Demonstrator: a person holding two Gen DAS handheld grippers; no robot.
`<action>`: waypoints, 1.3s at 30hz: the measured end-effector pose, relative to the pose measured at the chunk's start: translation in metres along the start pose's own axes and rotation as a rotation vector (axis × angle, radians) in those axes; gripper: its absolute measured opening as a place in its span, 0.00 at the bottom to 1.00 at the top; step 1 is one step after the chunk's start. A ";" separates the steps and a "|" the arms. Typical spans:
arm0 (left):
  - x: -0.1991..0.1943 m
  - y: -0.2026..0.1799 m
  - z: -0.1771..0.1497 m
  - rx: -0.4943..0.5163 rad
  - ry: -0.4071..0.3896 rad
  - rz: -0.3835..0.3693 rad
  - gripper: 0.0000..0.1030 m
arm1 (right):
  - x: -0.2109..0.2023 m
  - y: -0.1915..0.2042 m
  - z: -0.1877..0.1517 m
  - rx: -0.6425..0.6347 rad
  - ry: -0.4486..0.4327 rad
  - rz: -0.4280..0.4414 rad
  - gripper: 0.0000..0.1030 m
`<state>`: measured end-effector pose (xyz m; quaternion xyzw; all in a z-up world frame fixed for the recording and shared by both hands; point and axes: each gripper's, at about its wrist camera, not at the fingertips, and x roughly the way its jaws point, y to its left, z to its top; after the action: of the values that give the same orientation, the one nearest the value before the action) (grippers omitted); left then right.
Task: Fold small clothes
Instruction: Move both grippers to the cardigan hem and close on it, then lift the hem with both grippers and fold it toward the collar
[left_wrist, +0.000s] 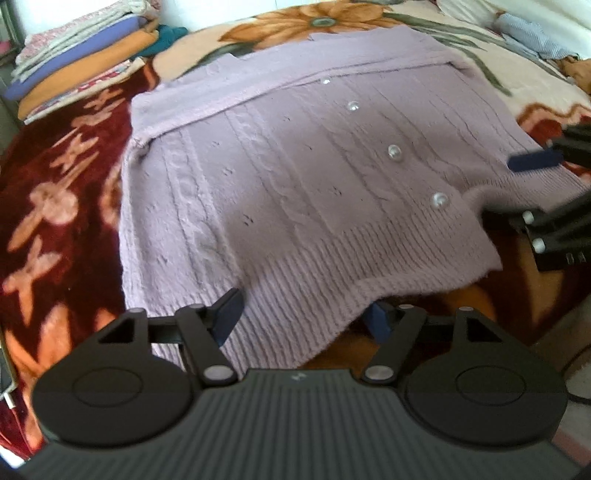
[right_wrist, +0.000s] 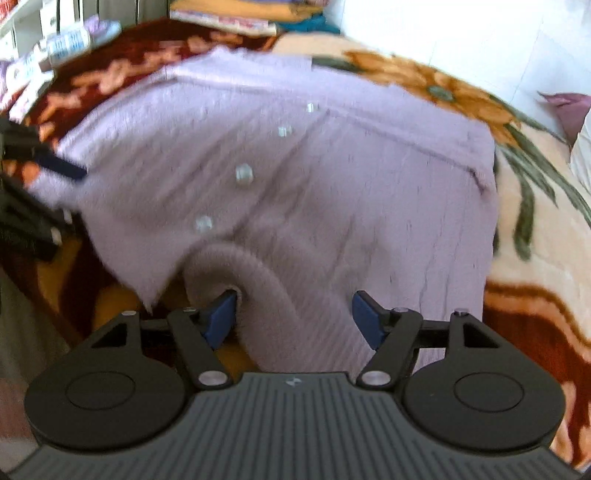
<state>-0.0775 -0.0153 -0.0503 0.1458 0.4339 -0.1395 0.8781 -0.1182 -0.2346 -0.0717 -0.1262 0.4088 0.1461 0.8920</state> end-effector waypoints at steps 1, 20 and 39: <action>0.000 0.001 0.001 -0.002 -0.005 0.000 0.71 | -0.001 -0.001 -0.004 0.003 -0.003 -0.004 0.72; 0.005 0.008 0.005 -0.047 -0.087 0.005 0.71 | 0.002 -0.010 -0.007 0.089 -0.120 -0.068 0.20; -0.023 0.028 0.026 -0.125 -0.259 -0.103 0.09 | -0.026 -0.023 0.034 0.133 -0.248 -0.074 0.13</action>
<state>-0.0623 0.0032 -0.0131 0.0494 0.3317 -0.1748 0.9257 -0.1030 -0.2483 -0.0280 -0.0629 0.2994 0.1001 0.9468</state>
